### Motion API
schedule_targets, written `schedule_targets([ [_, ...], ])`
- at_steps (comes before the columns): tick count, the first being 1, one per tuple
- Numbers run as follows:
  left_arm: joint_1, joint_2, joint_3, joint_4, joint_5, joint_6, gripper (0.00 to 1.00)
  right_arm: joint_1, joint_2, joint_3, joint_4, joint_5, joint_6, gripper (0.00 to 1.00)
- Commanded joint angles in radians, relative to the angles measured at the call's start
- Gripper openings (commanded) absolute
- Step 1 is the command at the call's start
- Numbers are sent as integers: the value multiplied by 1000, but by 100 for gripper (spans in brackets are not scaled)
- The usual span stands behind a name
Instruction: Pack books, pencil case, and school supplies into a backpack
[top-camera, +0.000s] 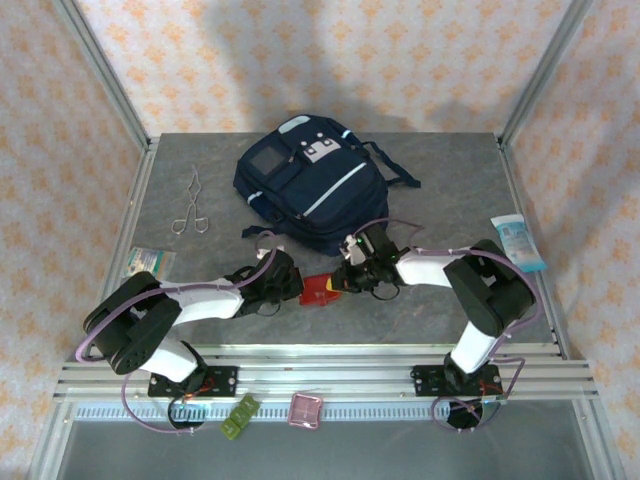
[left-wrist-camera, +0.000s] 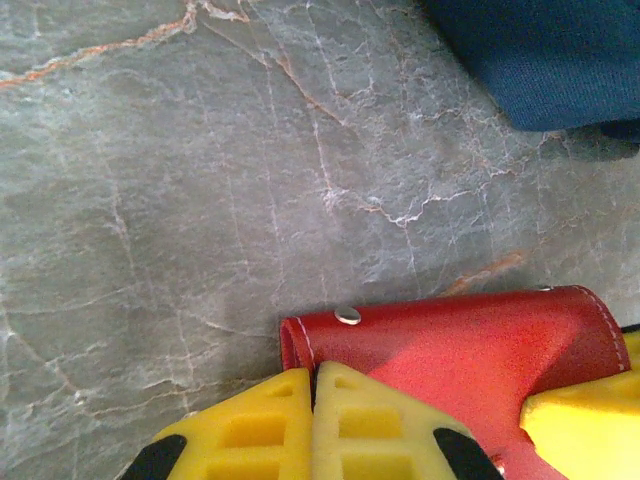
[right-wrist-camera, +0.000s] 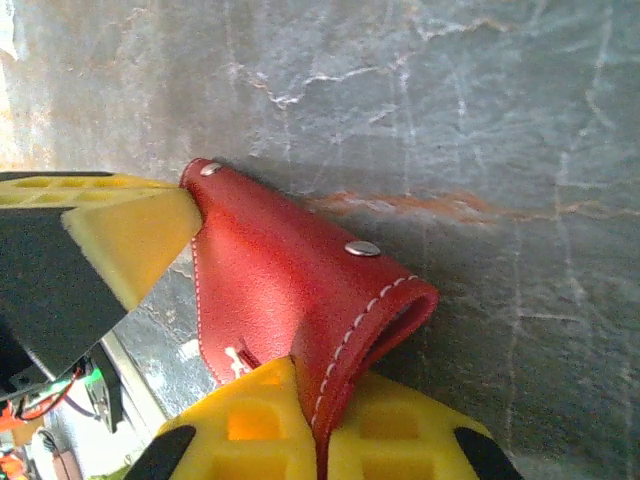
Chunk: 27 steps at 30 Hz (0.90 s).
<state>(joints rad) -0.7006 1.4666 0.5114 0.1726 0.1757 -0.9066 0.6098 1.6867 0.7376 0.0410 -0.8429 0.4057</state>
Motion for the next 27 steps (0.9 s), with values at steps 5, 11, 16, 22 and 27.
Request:
schedule_targets([
  [5, -11, -100, 115, -104, -71, 101, 37, -94, -197, -30, -40, -21, -27, 0],
  [11, -10, -122, 325, -219, -186, 264, 56, -225, -416, 14, -196, 9, -75, 0],
  [16, -10, 17, 532, -289, -230, 417, 60, -366, -533, 17, -198, 90, 16, 0],
  [22, -24, 202, 742, -347, -333, 558, 67, -505, -630, -12, -168, 195, 131, 0],
  [27, -61, 373, 919, -400, -484, 709, 73, -594, -655, -41, -142, 217, 186, 0],
])
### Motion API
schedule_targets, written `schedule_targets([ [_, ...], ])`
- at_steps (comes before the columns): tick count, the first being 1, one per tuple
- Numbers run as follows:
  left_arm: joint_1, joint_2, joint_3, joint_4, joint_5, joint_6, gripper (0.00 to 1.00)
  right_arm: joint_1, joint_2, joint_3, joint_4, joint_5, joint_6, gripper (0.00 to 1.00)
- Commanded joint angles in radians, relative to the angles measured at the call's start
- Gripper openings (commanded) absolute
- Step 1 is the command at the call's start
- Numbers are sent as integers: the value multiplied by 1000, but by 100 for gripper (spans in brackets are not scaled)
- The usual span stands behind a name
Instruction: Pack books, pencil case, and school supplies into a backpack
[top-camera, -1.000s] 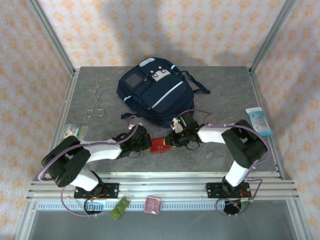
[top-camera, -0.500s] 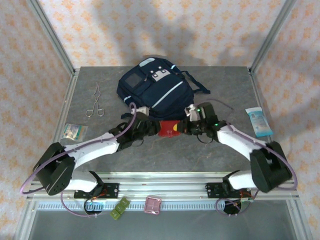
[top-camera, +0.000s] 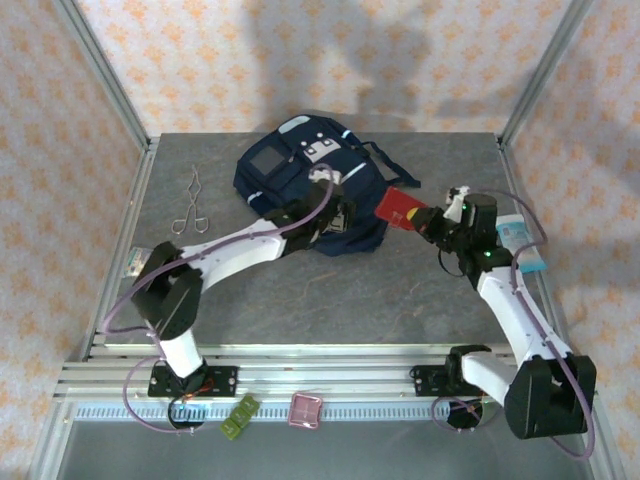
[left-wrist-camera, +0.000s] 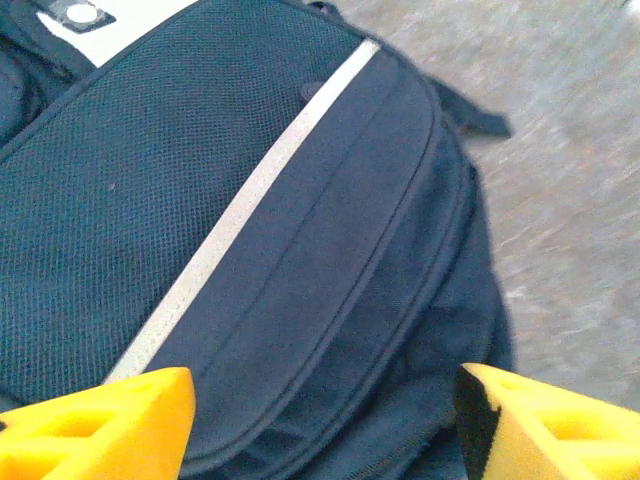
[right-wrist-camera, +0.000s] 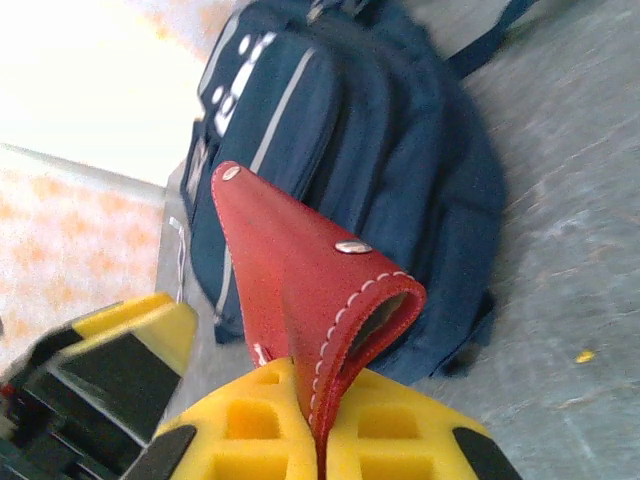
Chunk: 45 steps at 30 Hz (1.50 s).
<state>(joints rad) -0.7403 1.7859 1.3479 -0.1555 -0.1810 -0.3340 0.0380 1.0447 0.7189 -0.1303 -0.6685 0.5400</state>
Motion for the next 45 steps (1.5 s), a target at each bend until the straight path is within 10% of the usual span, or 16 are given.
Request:
schedule_targets([
  [1, -25, 90, 115, -84, -144, 162, 74, -28, -10, -25, 34, 40, 55, 0],
  [15, -22, 296, 253, -32, -375, 281, 67, -36, 28, -55, 99, -11, 101, 0],
  [24, 16, 294, 306, -59, -344, 311, 0, -36, 32, -80, 144, -46, 119, 0],
  [45, 26, 81, 424, -201, -75, 226, 0, 135, 366, 102, 480, -103, 280, 0],
])
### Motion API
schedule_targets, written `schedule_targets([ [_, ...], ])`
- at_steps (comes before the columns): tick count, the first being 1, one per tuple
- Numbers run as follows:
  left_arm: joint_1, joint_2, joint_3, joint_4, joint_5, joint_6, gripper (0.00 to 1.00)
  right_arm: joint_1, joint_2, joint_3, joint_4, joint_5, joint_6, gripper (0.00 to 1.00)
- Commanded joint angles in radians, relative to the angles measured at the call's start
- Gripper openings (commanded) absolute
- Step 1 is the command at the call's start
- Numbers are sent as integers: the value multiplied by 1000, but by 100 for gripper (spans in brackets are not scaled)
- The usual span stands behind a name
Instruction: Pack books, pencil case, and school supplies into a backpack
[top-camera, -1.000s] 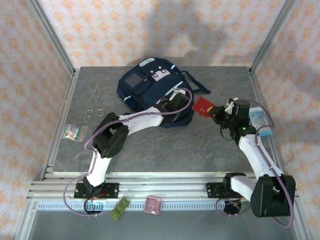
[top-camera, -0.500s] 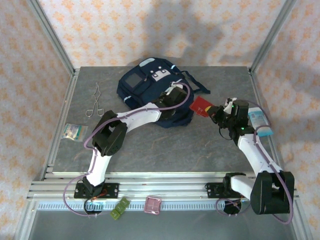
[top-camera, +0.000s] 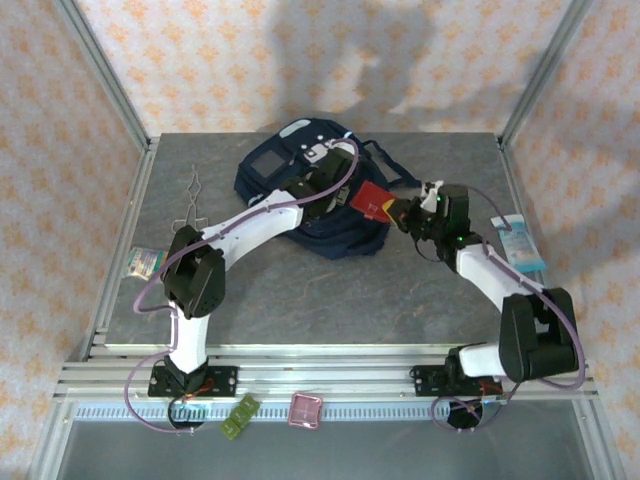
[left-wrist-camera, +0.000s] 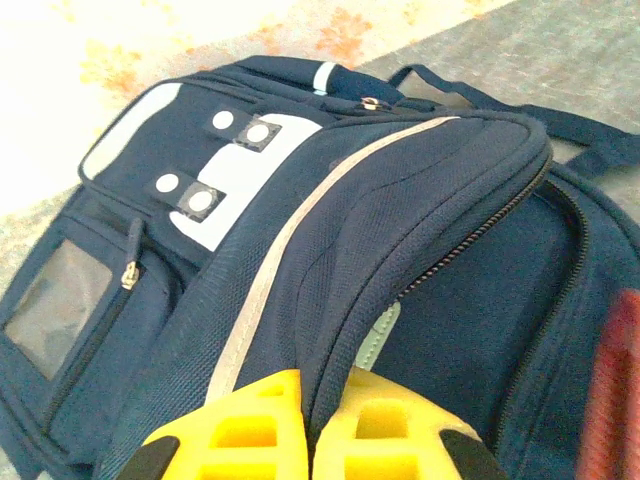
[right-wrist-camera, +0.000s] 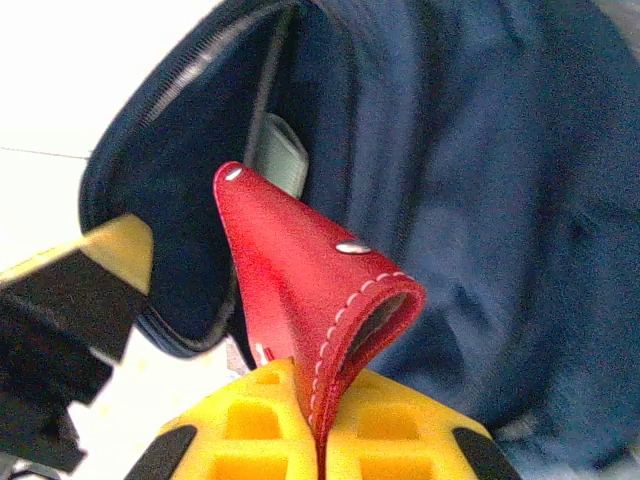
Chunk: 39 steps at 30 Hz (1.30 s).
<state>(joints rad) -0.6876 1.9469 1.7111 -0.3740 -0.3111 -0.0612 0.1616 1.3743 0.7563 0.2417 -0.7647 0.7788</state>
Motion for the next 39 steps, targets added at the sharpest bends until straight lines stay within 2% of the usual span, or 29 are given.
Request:
schedule_targets([
  [1, -28, -81, 67, 13, 64, -51, 0, 14, 69, 87, 112, -13, 46, 0],
  [6, -39, -70, 103, -6, 135, -123, 0, 28, 231, 209, 118, -20, 108, 0],
  [11, -39, -63, 119, 8, 173, -180, 0, 75, 338, 307, 99, 47, 186, 0],
  [17, -41, -47, 146, 22, 252, -219, 0, 127, 451, 388, 169, 126, 321, 0],
  [19, -41, -45, 155, 15, 245, -222, 0, 135, 485, 403, 171, 149, 347, 4],
  [22, -41, -45, 147, 20, 242, -229, 0, 140, 510, 421, 140, 148, 346, 20],
  [24, -40, -46, 144, 18, 234, -232, 0, 140, 487, 419, 77, 165, 304, 31],
  [27, -36, -45, 142, 14, 226, -239, 0, 138, 421, 403, -29, 192, 207, 38],
  [39, -32, -8, 89, 42, 272, -301, 0, 62, 30, 135, -233, 253, -32, 38],
])
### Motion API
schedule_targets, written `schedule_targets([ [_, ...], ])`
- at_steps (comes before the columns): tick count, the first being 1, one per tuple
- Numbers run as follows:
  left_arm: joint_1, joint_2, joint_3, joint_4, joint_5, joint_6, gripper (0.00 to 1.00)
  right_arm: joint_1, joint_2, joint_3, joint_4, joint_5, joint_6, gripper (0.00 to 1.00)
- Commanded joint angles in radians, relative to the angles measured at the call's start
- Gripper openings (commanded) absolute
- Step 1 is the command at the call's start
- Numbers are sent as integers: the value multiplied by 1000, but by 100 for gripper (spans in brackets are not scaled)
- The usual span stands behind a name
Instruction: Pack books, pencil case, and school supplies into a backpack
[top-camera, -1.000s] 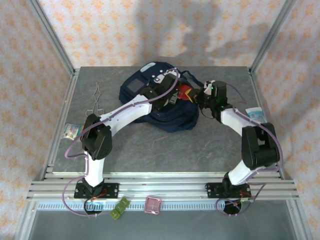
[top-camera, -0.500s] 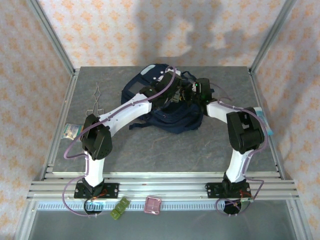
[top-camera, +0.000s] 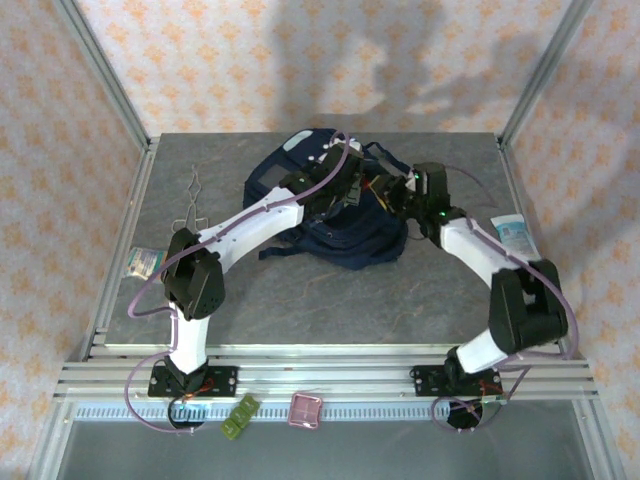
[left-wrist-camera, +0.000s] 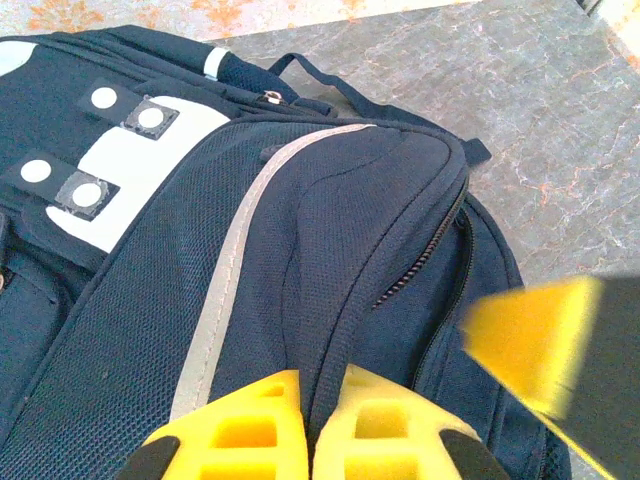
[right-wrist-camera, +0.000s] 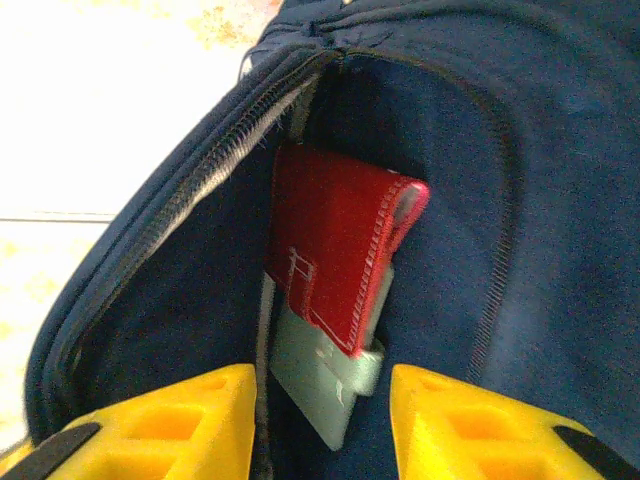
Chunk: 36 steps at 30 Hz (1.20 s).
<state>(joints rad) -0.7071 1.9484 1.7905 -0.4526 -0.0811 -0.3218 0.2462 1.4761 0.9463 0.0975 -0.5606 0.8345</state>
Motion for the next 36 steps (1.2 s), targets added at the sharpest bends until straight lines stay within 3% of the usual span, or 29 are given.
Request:
schedule_targets([
  [1, -13, -5, 6, 125, 56, -49, 0, -34, -102, -75, -97, 55, -96, 37],
  [5, -23, 46, 23, 137, 124, -100, 0, -55, -202, -142, -145, 108, -147, 36],
  [11, -60, 173, 131, 158, 203, -177, 0, -55, -229, -215, -141, 111, -161, 33],
  [12, -64, 193, 159, 149, 207, -183, 4, -54, -228, -228, -133, 104, -157, 33],
  [15, -65, 216, 185, 121, 212, -203, 36, -37, -236, -248, -130, 107, -159, 33],
  [19, -59, 91, 19, 205, 172, -215, 49, 47, -256, -248, -135, 135, -222, 35],
  [26, 24, -216, -455, 398, 117, -341, 63, 156, -244, -235, -117, 127, -293, 36],
  [31, 87, -250, -589, 416, 162, -411, 64, 185, -219, -205, -122, 124, -312, 36],
  [36, 101, -213, -620, 445, 171, -460, 65, 191, -219, -199, -122, 125, -307, 36],
])
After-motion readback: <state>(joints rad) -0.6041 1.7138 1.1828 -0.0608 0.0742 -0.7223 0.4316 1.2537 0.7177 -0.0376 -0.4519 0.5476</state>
